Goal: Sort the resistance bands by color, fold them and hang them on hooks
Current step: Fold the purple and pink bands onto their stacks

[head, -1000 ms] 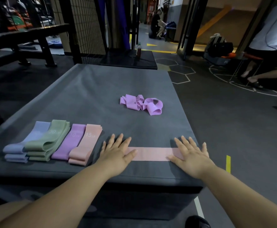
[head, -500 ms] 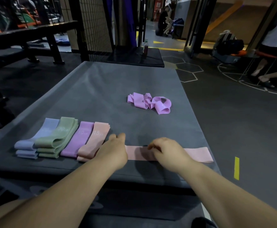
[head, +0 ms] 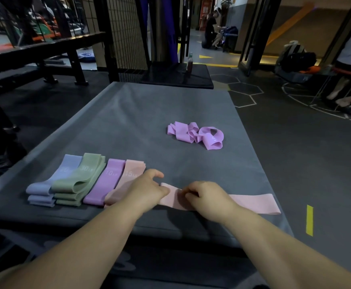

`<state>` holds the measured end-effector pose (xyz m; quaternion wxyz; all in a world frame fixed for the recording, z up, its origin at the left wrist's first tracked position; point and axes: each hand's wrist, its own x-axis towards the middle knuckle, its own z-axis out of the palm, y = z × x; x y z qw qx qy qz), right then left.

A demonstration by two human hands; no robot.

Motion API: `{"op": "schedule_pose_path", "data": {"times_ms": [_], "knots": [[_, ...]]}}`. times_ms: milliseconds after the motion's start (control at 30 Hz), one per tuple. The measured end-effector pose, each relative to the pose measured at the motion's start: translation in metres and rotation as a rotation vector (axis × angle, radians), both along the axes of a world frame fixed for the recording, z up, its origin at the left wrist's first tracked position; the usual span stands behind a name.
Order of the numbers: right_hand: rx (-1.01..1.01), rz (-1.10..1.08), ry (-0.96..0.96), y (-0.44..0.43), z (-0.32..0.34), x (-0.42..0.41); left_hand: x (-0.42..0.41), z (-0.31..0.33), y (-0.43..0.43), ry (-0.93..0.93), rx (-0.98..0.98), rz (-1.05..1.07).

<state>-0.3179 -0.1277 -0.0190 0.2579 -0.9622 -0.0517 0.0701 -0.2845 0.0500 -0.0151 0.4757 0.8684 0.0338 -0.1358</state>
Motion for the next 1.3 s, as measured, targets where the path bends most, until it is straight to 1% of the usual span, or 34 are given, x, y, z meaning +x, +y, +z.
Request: {"op": "schedule_pose_path", "data": {"times_ms": [100,200,300,400,467,567,633,767,867,1000,1067,1167,1233,1300], "knots": [[0.147,-0.022,-0.012,0.004,0.001,-0.001,0.0,0.002,0.0,-0.011,-0.06,-0.008],[0.283,-0.054,0.012,0.006,0.006,-0.002,-0.003,0.001,-0.007,0.047,-0.207,-0.023],[0.345,-0.106,0.037,0.005,0.009,-0.003,-0.005,0.003,-0.015,0.135,-0.357,-0.04],[0.423,-0.187,0.056,0.0,0.008,-0.004,-0.005,0.004,-0.019,0.171,-0.411,-0.066],[0.428,-0.23,0.066,-0.004,0.005,-0.004,-0.007,0.004,-0.022,0.176,-0.388,-0.137],[0.378,-0.297,0.044,-0.012,0.002,-0.003,-0.013,0.005,-0.027,0.145,-0.342,-0.249],[0.34,-0.343,0.027,-0.016,0.002,-0.004,-0.015,0.003,-0.03,0.106,-0.31,-0.319],[0.346,-0.403,0.031,-0.024,0.002,-0.004,-0.015,0.0,-0.034,0.005,-0.185,-0.437],[0.349,-0.427,0.048,-0.029,0.006,-0.006,-0.013,-0.006,-0.036,-0.034,-0.108,-0.487],[0.313,-0.421,0.085,-0.037,0.008,-0.009,-0.013,-0.009,-0.042,-0.077,-0.082,-0.518],[0.294,-0.44,0.096,-0.046,0.007,-0.008,-0.013,-0.009,-0.045,-0.197,-0.014,-0.504],[0.294,-0.476,0.096,-0.061,0.007,-0.009,-0.012,-0.012,-0.047,-0.363,0.159,-0.492],[0.292,-0.48,0.101,-0.071,0.01,-0.011,-0.012,-0.015,-0.05,-0.413,0.239,-0.503],[0.328,-0.501,0.121,-0.081,0.013,-0.015,-0.013,-0.017,-0.055,-0.415,0.268,-0.513]]}}
